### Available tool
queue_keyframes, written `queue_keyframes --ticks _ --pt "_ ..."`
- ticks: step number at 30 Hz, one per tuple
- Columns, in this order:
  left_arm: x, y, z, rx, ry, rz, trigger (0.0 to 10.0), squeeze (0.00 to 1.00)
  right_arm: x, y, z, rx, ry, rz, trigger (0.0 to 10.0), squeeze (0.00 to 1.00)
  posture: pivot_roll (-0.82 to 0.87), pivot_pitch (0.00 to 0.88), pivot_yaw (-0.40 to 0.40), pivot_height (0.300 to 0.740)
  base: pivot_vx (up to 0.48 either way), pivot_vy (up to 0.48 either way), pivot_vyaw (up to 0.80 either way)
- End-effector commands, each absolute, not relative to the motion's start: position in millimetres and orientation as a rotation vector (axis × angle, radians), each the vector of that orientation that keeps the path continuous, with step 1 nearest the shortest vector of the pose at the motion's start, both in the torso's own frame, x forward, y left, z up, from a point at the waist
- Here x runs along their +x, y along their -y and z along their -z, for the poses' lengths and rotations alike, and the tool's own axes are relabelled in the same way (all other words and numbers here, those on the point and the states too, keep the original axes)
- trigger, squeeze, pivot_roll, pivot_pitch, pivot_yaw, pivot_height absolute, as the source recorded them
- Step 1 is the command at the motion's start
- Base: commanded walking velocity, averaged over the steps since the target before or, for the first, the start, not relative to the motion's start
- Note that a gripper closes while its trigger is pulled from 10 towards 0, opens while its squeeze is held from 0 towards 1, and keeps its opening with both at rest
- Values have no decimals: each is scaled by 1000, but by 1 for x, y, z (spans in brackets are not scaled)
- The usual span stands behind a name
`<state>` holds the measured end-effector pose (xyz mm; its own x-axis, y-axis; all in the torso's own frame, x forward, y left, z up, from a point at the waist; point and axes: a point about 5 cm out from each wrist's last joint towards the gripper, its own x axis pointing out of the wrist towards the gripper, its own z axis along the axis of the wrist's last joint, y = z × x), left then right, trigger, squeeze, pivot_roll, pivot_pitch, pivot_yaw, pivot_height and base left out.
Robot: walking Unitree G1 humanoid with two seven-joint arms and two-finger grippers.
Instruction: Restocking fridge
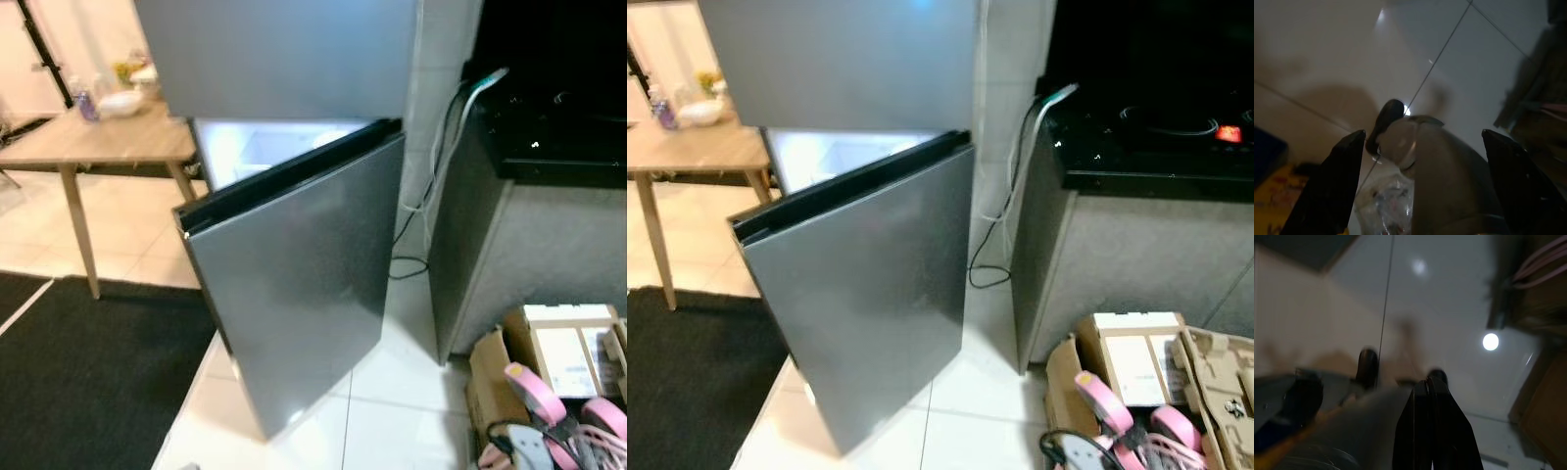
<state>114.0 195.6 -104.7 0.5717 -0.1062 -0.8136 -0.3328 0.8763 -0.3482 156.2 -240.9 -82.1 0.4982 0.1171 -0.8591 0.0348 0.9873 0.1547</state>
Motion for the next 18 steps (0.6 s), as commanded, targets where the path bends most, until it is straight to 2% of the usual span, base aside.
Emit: queue_keyframes --ticks 1,11,18 --pt "111 -193 106 -496 -980 -133 10000 0 151 244 84 136 -1073 -33 10000 0 -84 0 19 740 0 0 769" --pt "113 -191 106 -474 -964 -136 10000 0 137 247 89 101 -1121 -12 10000 0 -91 0 9 740 0 0 769" --pt "105 -189 108 -444 -1019 -106 10000 0 126 241 95 92 -1155 -14 10000 0 -87 0 18 740 0 0 769"
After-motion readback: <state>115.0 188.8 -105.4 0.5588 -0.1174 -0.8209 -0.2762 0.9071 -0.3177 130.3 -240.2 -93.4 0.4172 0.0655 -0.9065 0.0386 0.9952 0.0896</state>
